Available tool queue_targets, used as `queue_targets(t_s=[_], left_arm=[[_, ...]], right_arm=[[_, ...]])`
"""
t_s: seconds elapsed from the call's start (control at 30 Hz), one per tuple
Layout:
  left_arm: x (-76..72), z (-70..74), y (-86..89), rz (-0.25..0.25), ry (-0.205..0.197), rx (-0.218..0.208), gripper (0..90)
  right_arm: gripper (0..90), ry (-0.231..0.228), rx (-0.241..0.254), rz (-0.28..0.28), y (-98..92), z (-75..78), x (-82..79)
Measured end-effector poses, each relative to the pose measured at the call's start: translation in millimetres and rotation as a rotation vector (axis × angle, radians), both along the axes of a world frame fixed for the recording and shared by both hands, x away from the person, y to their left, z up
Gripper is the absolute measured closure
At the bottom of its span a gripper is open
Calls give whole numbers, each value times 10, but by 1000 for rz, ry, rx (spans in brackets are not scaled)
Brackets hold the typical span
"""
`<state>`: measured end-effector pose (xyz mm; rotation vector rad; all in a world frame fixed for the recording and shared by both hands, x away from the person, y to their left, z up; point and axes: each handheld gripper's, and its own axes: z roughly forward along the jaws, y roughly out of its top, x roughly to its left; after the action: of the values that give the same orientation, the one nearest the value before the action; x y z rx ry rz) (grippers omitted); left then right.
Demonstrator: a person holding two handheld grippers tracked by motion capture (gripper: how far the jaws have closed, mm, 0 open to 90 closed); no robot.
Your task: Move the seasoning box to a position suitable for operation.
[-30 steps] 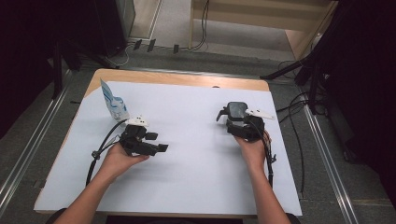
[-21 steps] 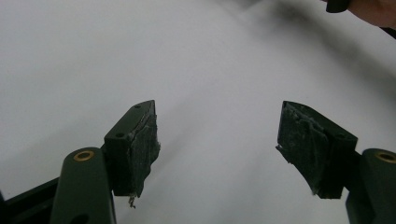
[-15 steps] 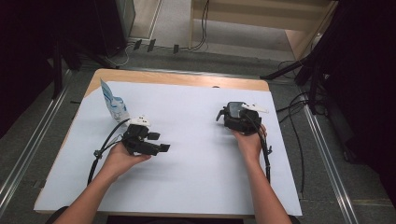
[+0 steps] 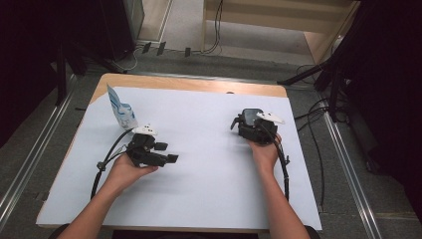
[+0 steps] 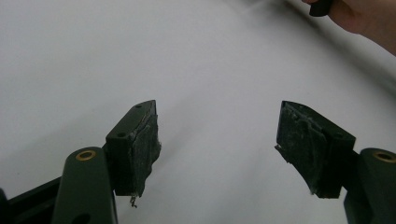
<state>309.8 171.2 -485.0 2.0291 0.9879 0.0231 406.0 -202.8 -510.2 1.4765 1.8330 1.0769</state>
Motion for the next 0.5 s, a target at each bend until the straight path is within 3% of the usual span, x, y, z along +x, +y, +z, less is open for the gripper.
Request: queue_targets(t_s=[0.23, 0.3, 0.4, 0.5], left_arm=[[15, -14, -13, 0, 3, 0, 311], [28, -19, -23, 0, 5, 5, 311], [35, -24, -32, -3, 9, 5, 311], [43, -24, -34, -6, 13, 5, 309]], right_arm=[[151, -5, -2, 9, -46, 36, -9], [156, -17, -25, 15, -38, 39, -19], [159, -17, -2, 19, -29, 51, -39], [159, -24, -11, 38, 1, 78, -62]])
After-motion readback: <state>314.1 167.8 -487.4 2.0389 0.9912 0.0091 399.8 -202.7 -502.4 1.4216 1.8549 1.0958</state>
